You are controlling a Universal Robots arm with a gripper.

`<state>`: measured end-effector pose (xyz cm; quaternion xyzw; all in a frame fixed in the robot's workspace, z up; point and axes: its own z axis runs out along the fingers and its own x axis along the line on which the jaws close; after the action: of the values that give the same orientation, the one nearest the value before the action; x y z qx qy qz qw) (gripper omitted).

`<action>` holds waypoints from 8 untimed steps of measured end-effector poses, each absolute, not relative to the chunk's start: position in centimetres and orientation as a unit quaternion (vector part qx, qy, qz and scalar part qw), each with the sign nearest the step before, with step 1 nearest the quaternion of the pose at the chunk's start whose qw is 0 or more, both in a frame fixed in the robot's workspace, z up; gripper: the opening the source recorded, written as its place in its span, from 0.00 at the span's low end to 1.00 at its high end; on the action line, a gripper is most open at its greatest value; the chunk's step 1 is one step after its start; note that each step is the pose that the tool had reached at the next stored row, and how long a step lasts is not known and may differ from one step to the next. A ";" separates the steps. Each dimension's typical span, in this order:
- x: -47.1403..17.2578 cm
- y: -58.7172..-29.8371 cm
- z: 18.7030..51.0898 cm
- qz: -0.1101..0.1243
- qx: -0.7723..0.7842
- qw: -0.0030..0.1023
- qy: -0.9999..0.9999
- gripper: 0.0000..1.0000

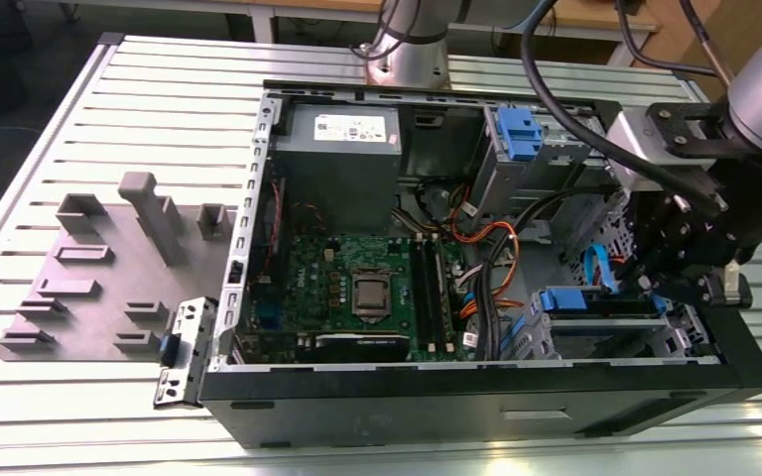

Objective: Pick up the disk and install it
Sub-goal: 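Insert the second disk wire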

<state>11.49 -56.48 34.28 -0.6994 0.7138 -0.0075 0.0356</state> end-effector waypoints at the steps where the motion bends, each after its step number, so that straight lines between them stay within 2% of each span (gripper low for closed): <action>1: 11.5 -56.5 34.2 -0.008 -0.699 0.036 0.714 0.16; 8: 11.5 -56.7 33.9 -0.008 -0.699 0.035 0.714 0.16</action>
<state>11.48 -56.68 33.92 -0.6994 0.7138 -0.0083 0.0348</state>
